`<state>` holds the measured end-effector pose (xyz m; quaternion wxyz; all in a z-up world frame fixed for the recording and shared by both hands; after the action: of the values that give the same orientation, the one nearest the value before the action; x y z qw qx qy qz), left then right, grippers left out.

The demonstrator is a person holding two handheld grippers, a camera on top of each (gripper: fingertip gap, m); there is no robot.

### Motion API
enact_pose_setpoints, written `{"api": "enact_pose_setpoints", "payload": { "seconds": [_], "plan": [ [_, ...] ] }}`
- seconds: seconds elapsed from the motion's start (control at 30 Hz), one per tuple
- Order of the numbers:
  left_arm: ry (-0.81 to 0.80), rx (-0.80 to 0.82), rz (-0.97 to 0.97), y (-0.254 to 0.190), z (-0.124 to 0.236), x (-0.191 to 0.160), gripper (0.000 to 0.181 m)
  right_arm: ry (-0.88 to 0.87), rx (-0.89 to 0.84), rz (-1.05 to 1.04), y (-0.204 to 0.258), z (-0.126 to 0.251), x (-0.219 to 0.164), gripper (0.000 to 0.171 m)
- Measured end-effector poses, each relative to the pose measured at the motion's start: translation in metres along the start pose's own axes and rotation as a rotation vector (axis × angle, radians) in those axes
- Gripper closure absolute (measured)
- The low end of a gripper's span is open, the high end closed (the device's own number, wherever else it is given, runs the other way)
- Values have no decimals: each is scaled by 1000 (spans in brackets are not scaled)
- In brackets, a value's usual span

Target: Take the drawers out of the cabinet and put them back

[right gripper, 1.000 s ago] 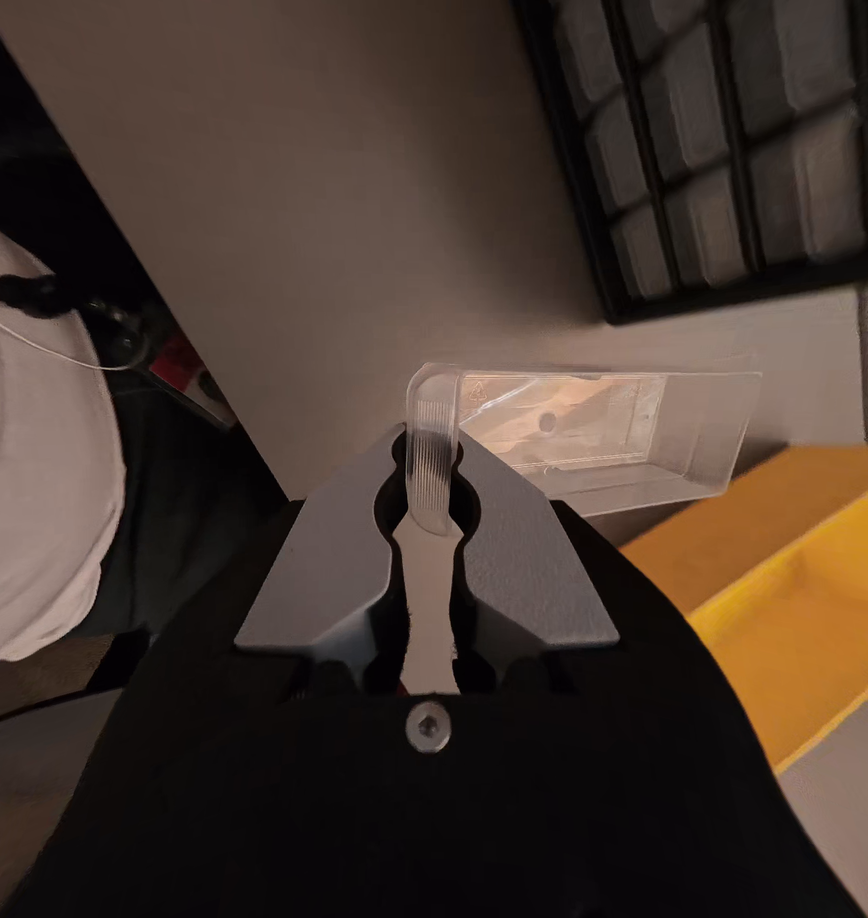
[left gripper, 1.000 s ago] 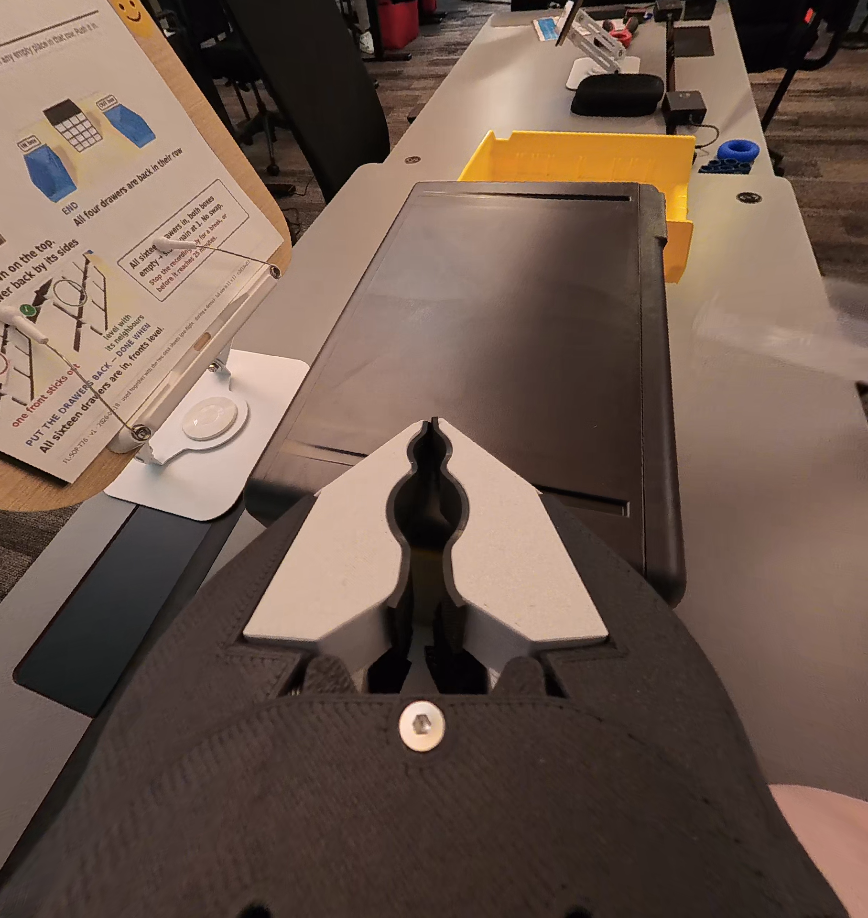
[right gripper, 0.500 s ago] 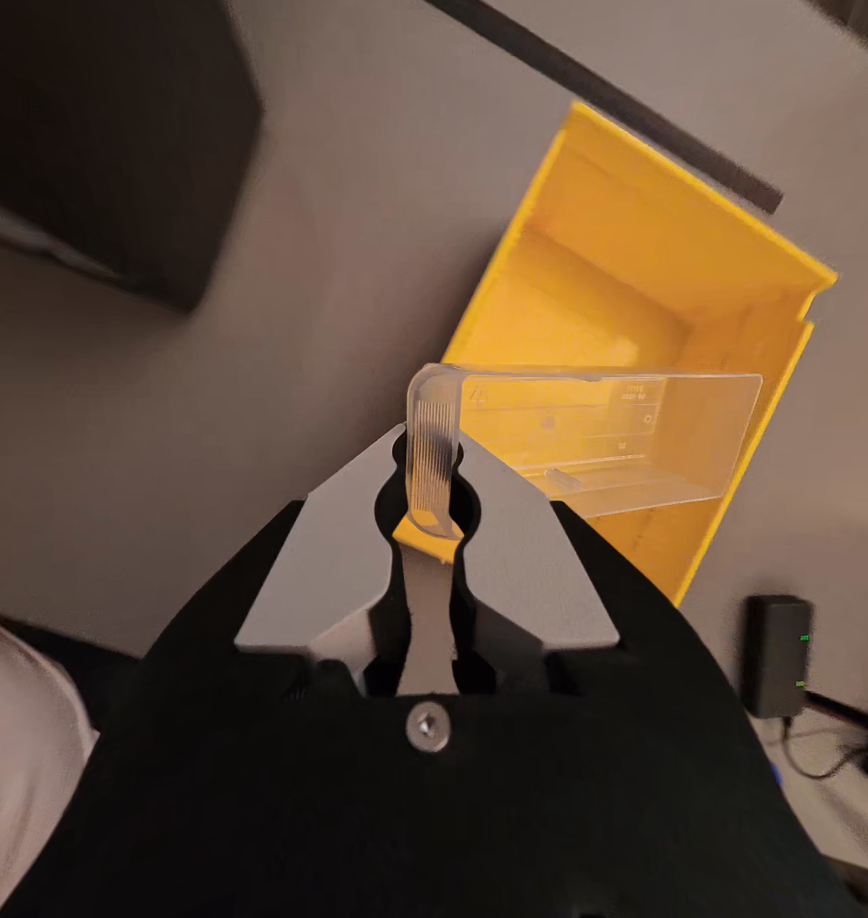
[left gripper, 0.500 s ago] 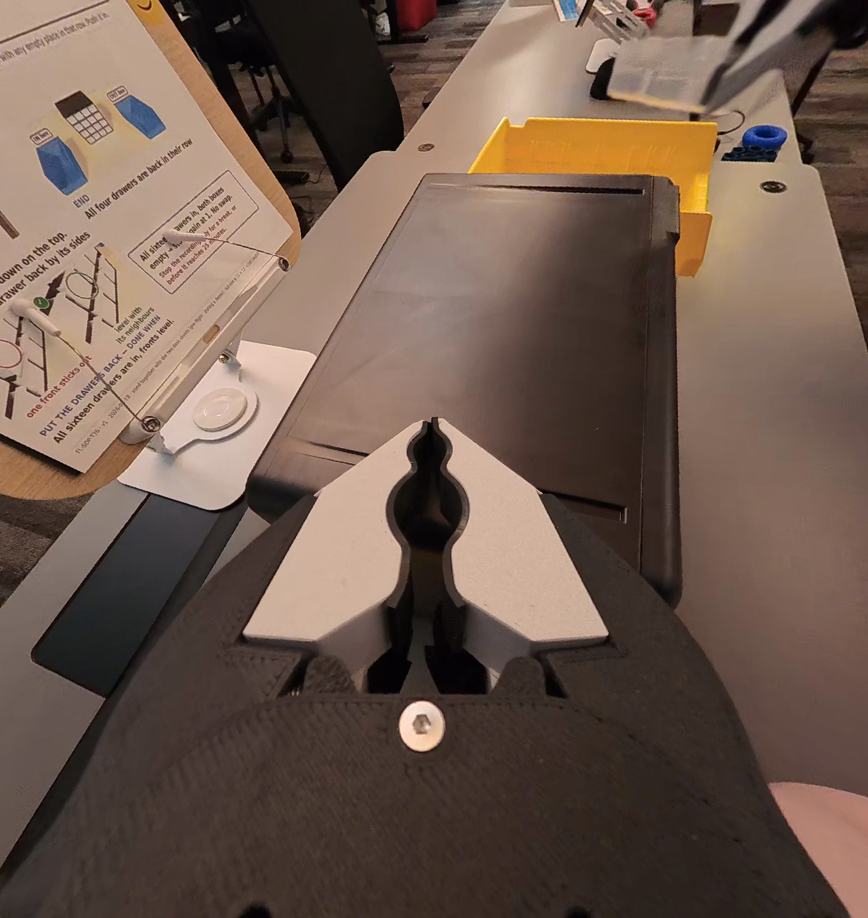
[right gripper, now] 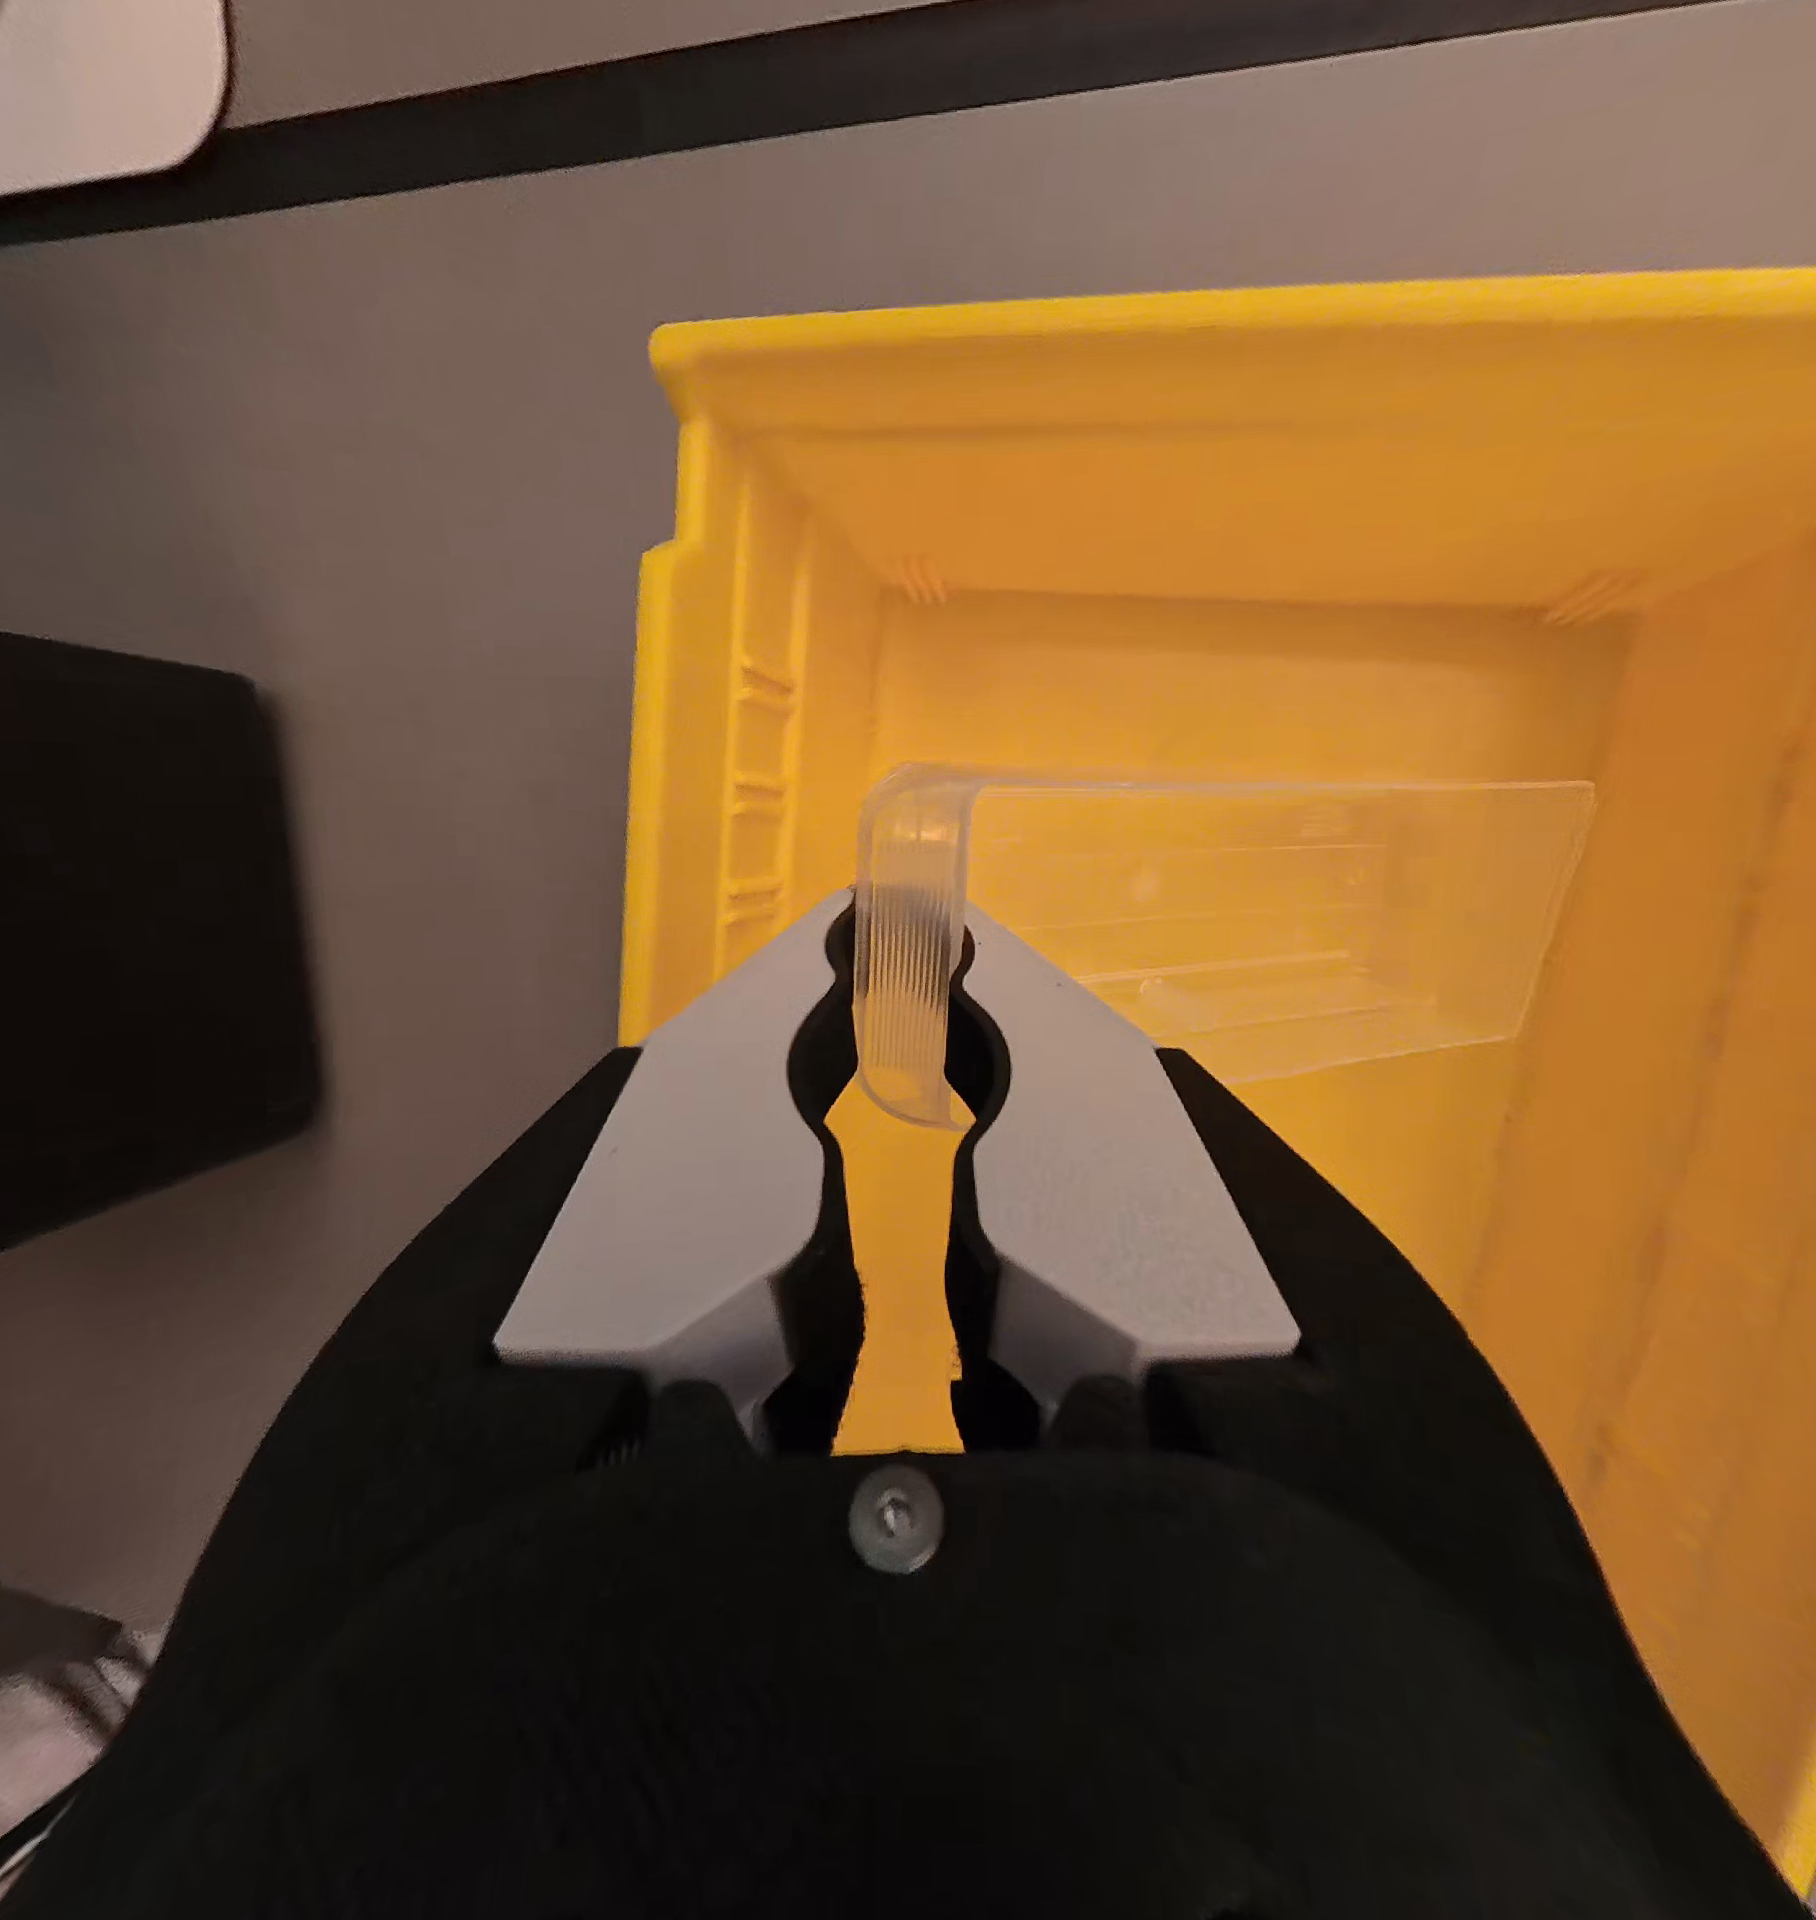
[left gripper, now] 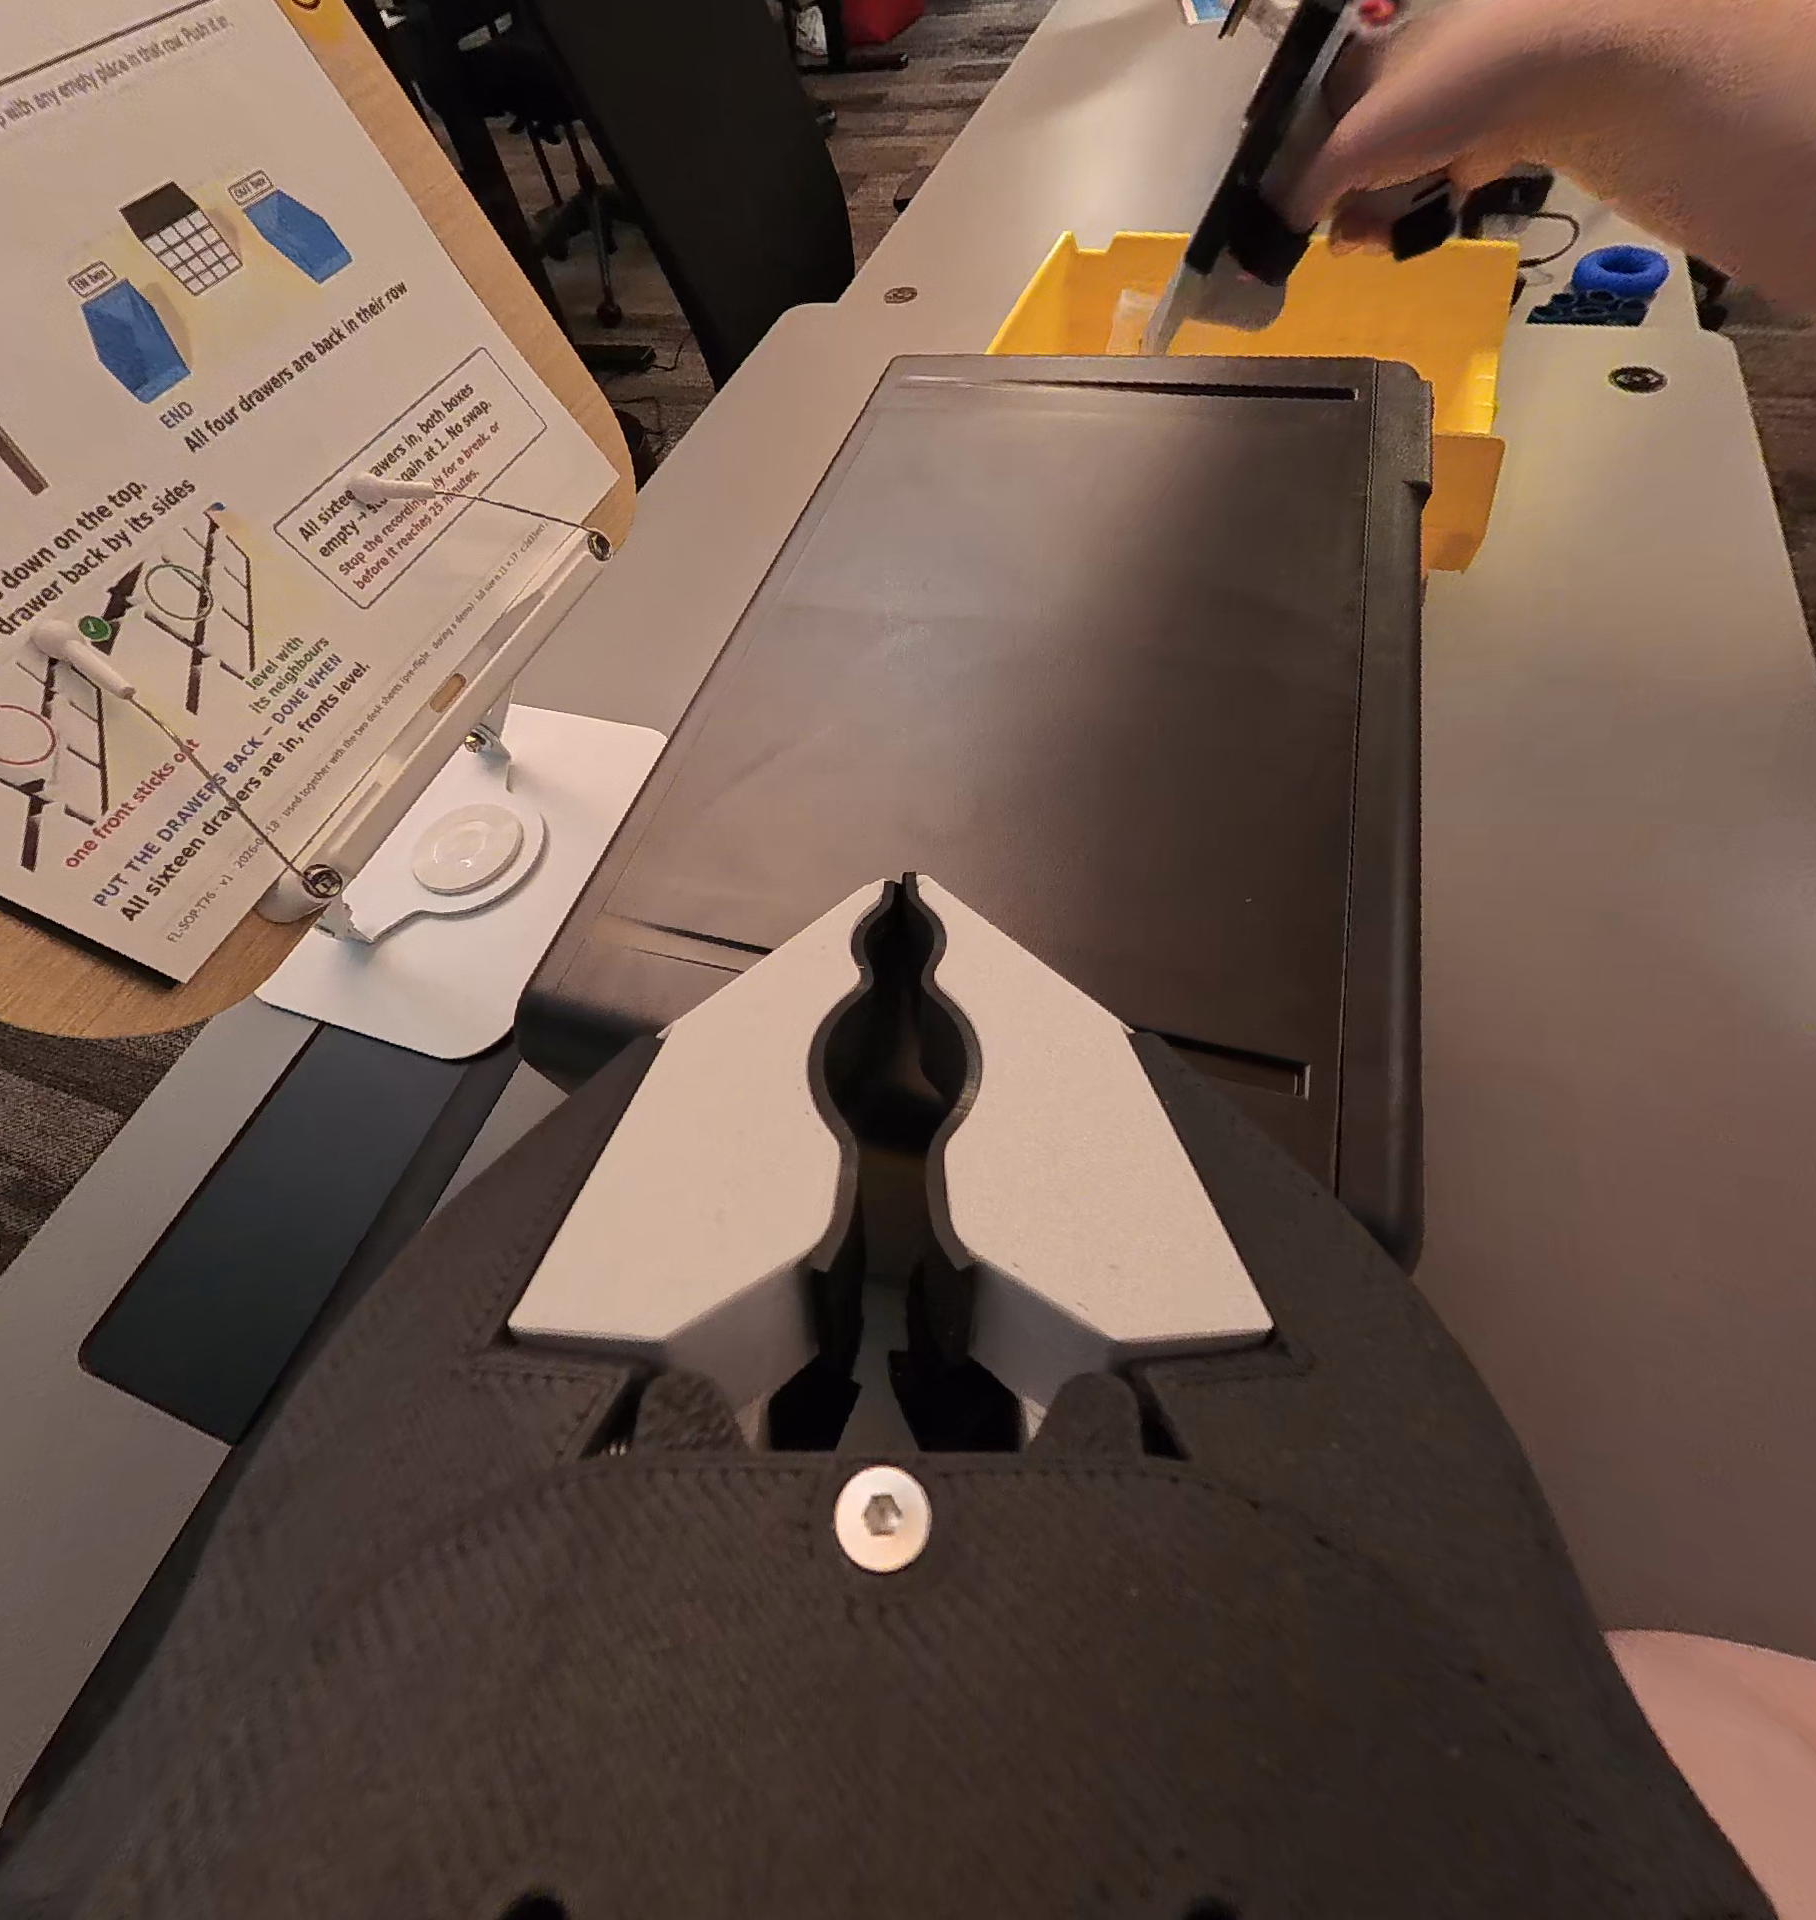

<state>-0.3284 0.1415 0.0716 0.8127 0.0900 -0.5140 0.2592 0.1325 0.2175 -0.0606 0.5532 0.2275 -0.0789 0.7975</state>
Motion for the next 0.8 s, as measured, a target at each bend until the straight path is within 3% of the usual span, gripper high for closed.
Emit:
{"api": "enact_pose_setpoints", "payload": {
  "seconds": [0.7,0.8],
  "plan": [
    [6,13,-1,-1,0,0,181,287,-215,130,-15,-59,5,159],
    [5,9,-1,-1,0,0,181,288,-224,125,-18,-62,2,149]
  ]
}}
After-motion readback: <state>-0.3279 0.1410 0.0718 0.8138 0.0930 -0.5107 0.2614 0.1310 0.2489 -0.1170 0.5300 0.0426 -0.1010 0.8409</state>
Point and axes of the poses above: each gripper's, where its closed fingertips meet, z back along the fingers, x out of its top, y = z × x across the jaws, the point moved 2 cm from there along z, back along the fingers, and after that the axes turned 15 degrees about z, right-handed, at the moved point
